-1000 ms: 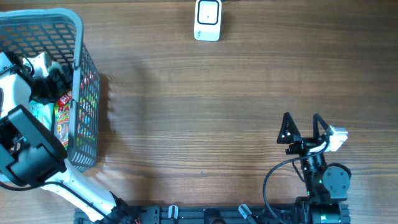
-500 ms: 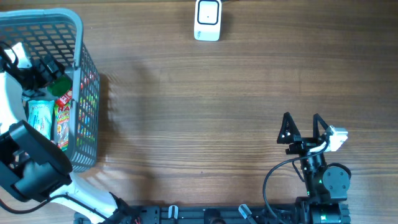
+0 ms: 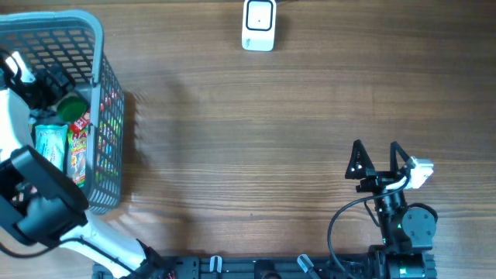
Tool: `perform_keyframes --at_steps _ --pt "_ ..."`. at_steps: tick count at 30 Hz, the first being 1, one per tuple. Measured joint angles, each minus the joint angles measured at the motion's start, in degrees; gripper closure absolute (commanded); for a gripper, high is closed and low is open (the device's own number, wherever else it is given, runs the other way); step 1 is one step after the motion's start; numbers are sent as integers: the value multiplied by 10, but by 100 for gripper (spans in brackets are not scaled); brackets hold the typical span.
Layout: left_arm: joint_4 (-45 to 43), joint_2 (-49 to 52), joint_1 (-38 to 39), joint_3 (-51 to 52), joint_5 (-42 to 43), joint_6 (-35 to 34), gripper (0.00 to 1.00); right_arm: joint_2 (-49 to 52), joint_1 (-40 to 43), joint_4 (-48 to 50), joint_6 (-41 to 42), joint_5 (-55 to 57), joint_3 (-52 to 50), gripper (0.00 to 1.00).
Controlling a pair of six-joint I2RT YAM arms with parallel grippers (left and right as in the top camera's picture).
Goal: Scan the item barcode
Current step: 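Grasp the green-lidded jar with the left gripper and lift it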
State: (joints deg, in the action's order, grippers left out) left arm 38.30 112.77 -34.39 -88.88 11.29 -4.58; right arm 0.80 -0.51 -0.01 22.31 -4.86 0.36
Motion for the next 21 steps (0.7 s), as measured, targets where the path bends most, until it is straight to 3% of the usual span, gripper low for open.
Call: perform_keyframes --at_steps 6,7,8,10,15,21 --pt "-3 53 6 0 -22 -23 0 0 0 0 0 0 0 0" --pt "-4 56 7 0 -24 -24 3 0 0 0 0 0 0 0" --pt "-10 60 8 0 -25 -26 15 0 0 0 0 0 0 1" --pt "-11 63 8 0 -25 -31 21 0 0 0 0 0 0 0" --pt "-10 71 9 0 -37 -30 23 0 0 0 0 0 0 0" --pt "-3 67 9 0 -58 -30 32 0 0 0 0 0 0 1"
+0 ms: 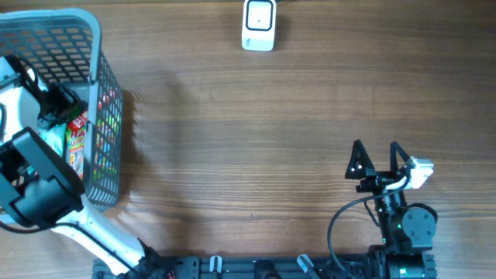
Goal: Scan the item barcode
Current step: 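Grasp the green-lidded jar with the left gripper and lift it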
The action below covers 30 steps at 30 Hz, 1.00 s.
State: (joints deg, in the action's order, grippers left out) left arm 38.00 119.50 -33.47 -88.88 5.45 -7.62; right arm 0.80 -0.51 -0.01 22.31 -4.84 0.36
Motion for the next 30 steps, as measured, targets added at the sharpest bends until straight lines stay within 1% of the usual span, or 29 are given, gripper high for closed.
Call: perform_keyframes --at_steps 4,6,7,8,9,10,11,12,16,19,21,23,27,30 --pt "4 -56 0 1 -6 0 32 0 0 0 0 0 0 0" --pt "3 -122 0 1 -9 0 32 0 0 0 0 0 0 0" --pt "3 -132 0 1 -10 0 32 0 0 0 0 0 0 0" --pt "5 -191 0 -1 -11 0 31 0 0 0 0 0 0 0" --pt "8 -226 0 -1 -11 0 29 0 0 0 0 0 0 0" --pt "10 -257 0 -1 -11 -1 16 0 0 0 0 0 0 0" --pt "12 -283 0 -1 -11 -1 1 0 0 0 0 0 0 0" --pt "13 -301 0 -1 -11 0 0 0 0 0 0 0 0 0" --pt "28 -351 0 -3 -11 -3 0 0 0 0 0 0 0 0" --pt "42 -317 0 -3 -12 -8 0 0 0 0 0 0 0 0" --pt "42 -273 0 -3 -14 -9 0 0 0 0 0 0 0 0" --pt "40 -205 0 -3 -26 -13 0 0 0 0 0 0 0 0" --pt "11 -120 5 -3 -64 -13 0 0 0 0 0 0 0 0" --pt "-17 -101 25 -3 -98 -13 0 0 0 0 0 0 0 0"
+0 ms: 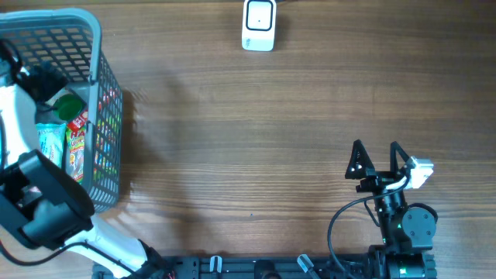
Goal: Scan the item barcode
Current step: 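Grasp the green-lidded jar with the left gripper and lift it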
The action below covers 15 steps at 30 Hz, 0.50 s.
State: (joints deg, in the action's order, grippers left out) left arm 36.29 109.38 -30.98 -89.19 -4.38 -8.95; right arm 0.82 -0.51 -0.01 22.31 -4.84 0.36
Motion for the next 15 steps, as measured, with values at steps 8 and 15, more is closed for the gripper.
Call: perform_keyframes --at_steps 8,15 --pt "-42 43 61 0 -62 -23 0 0 0 0 0 0 0 1" --pt "-38 56 54 0 -78 -41 0 0 0 0 0 0 0 0"
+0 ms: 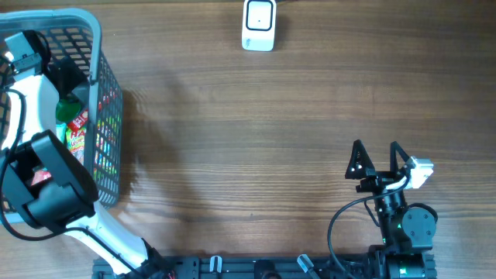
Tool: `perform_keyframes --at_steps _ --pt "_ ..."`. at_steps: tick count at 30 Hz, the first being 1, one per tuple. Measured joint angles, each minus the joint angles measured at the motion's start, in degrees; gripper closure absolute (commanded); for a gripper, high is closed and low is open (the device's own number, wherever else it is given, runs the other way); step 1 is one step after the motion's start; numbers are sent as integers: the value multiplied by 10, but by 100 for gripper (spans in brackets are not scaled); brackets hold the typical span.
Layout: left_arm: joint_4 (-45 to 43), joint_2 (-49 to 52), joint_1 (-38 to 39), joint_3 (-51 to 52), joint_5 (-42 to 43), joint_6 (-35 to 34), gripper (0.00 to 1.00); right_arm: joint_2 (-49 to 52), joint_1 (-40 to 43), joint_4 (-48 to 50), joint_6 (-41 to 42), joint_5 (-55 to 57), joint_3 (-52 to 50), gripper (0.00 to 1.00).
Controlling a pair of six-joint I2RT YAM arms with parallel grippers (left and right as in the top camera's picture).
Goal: Scan the item barcode
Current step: 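Grasp the green-lidded jar with the left gripper and lift it, then carry the jar toward the scanner and set it on the table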
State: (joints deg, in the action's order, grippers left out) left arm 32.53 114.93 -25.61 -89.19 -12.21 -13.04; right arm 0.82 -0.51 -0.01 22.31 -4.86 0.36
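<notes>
The grey wire basket point(99, 46) stands at the table's left edge and holds the items: a green-topped one point(68, 110) and a red packet point(78, 133). My left arm reaches into the basket, and the dark left gripper point(65, 75) sits just above the green item, near the basket's right wall. Whether its fingers are open or closed on anything is not visible. The white barcode scanner point(259, 25) is at the far edge, centre. My right gripper point(376, 153) rests open and empty at the front right.
The wooden table point(248, 132) stretches between basket and scanner. The left arm's black wrist block point(50, 182) overhangs the basket's near end and hides what lies under it. A cable loops beside the right arm's base point(341, 225).
The left gripper has shifted right inside the basket, from near its middle toward the right wall. The arm now covers the pale green packet. The right arm has not moved.
The left gripper was inside the basket over the green item, then further toward the near side by the red packet, then back toward the far end, and now sits by the right wall. Nothing has left the basket. The right gripper stayed open throughout.
</notes>
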Motion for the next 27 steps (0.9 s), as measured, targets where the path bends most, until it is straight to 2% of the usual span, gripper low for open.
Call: perform_keyframes --at_steps 3,9,14,16,19,22,27 --pt "-7 0 -1 6 -4 -7 0 0 0 0 0 0 0 1" --pt "-89 0 -12 70 -8 -15 0 0 0 0 0 0 0 0" --pt "-132 11 -12 79 -5 -15 4 1 0 0 0 0 0 0" --pt "-135 26 -12 79 -2 -18 21 1 0 0 0 0 0 0" --pt "-137 43 -12 79 0 -23 36 1 0 0 0 0 0 0" --pt "-135 51 -12 79 -4 -23 41 1 0 0 0 0 0 0" --pt "-116 33 -12 84 -14 -24 38 1 0 0 0 0 0 0"
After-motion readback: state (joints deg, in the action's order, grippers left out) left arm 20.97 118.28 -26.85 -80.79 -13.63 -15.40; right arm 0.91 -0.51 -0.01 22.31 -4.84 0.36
